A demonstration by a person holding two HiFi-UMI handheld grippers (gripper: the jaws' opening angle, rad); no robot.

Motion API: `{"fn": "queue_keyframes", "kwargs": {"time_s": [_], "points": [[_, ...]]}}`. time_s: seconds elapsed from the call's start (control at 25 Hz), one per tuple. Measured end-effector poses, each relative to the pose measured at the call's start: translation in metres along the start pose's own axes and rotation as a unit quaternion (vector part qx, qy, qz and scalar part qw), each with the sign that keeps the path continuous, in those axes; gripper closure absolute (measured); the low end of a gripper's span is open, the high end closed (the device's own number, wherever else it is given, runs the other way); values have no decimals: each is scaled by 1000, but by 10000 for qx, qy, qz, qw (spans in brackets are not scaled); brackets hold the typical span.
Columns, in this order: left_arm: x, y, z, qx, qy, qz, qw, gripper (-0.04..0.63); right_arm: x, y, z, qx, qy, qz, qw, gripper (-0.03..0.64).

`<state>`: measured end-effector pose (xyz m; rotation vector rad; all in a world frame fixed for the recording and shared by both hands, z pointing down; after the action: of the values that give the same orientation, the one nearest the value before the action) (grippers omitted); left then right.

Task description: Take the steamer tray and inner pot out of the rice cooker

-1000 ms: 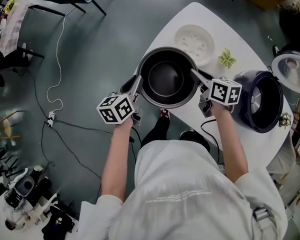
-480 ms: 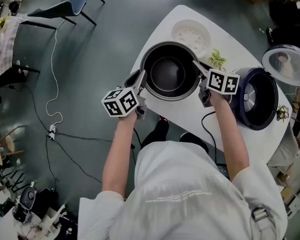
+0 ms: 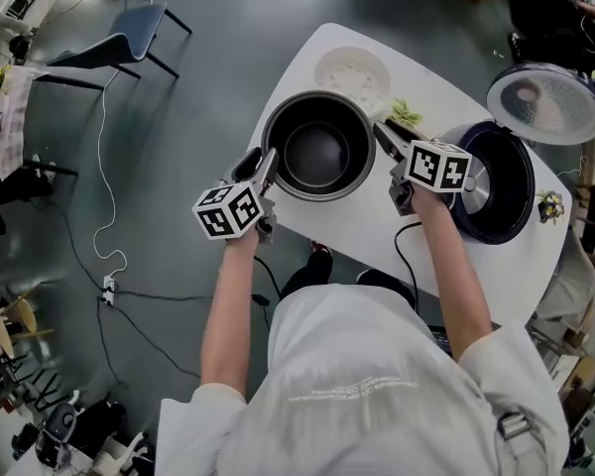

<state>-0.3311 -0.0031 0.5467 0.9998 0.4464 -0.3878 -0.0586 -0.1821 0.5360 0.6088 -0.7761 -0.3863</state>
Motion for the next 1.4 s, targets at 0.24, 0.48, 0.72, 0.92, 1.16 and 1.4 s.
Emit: {"fn": "queue_keyframes", "kwargs": {"time_s": [0.24, 0.48, 0.72, 0.92, 1.16, 1.4], "points": [[17, -44, -12, 507, -264, 585, 9966, 423, -22, -28, -58, 908, -299, 48, 9954, 490], [90, -95, -11, 1042, 393, 1531, 9819, 434, -43, -63, -136, 1913, -405, -393, 9799, 506], [193, -112, 12, 1165, 1194, 2698, 9484, 451, -33, -81, -218, 2419, 336, -1329, 9606, 522], [277, -104, 41, 1131, 1869, 3320, 9176, 499, 0, -75, -278, 2377, 1096, -1822, 9478, 529], [357, -89, 65, 1070, 2479, 3835, 8832, 545, 35, -67, -348, 2612, 1828, -2055, 9253, 558], [421, -66, 72, 1094, 3021, 4366, 8404, 577, 57, -58, -401, 2914, 2089, -2061, 9105, 573]]}}
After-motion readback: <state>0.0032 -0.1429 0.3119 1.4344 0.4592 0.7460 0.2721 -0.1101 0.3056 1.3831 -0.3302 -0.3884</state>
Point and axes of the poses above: the fingertips, and each gripper's own axes: z forward along the fingers, x to its right, y out of its underside, the point moved 8 cm from there along -z, backward along the fingers, and after that the axes turned 2 degrees about y, right-handed, at the moved point
